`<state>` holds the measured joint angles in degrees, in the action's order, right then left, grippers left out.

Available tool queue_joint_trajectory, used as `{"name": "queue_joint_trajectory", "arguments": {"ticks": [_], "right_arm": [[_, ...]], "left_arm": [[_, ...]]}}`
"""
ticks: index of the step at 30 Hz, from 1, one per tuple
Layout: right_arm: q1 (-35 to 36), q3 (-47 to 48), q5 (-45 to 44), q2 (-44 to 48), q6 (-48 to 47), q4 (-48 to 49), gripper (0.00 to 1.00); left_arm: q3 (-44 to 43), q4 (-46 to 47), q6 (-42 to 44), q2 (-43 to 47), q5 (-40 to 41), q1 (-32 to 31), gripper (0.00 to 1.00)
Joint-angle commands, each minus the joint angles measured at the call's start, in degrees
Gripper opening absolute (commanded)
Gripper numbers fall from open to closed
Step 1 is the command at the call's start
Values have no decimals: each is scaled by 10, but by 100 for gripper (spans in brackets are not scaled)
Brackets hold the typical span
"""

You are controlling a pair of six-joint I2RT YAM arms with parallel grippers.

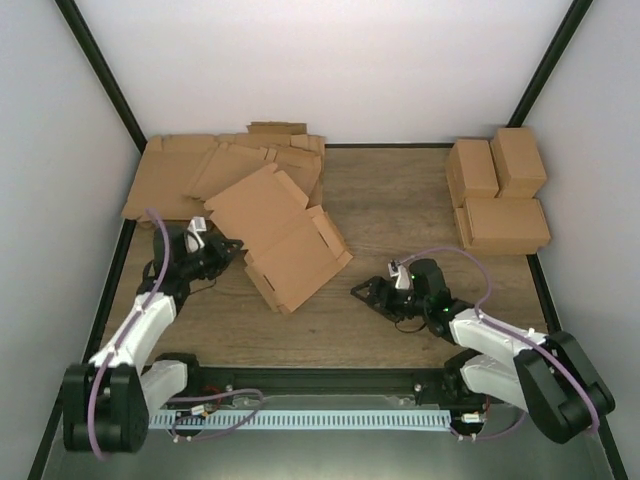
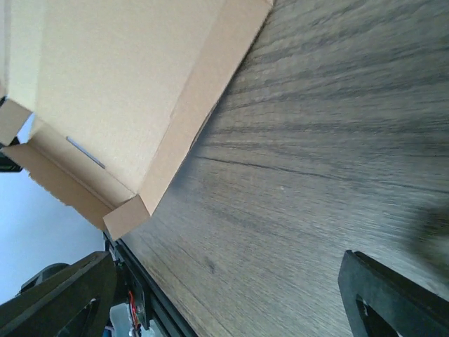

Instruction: Fold the paper box

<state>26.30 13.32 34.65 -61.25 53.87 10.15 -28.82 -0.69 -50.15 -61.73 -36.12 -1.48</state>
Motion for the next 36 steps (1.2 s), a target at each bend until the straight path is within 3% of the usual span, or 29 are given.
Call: {"name": "queue_joint_trajectory", "arguments": {"ticks": [1,5,13,26,36], "right_arm": [[51,44,-35,-29,48,66,90],[130,90,-101,-58,76,60,90],[191,109,-168,-71,155,61,89],[193,90,-154,-5,181,166,89],[193,90,-172,-23,229,184,81]], "left_arm": [[33,29,-126,86,-6,-2,4],[48,11,-167,161,9,-3,4],[46,-17,-203,242,7,-4,4],[-3,2,-237,224,-27,-10,4],[-13,35,-274,212,-24,-37,4]]}}
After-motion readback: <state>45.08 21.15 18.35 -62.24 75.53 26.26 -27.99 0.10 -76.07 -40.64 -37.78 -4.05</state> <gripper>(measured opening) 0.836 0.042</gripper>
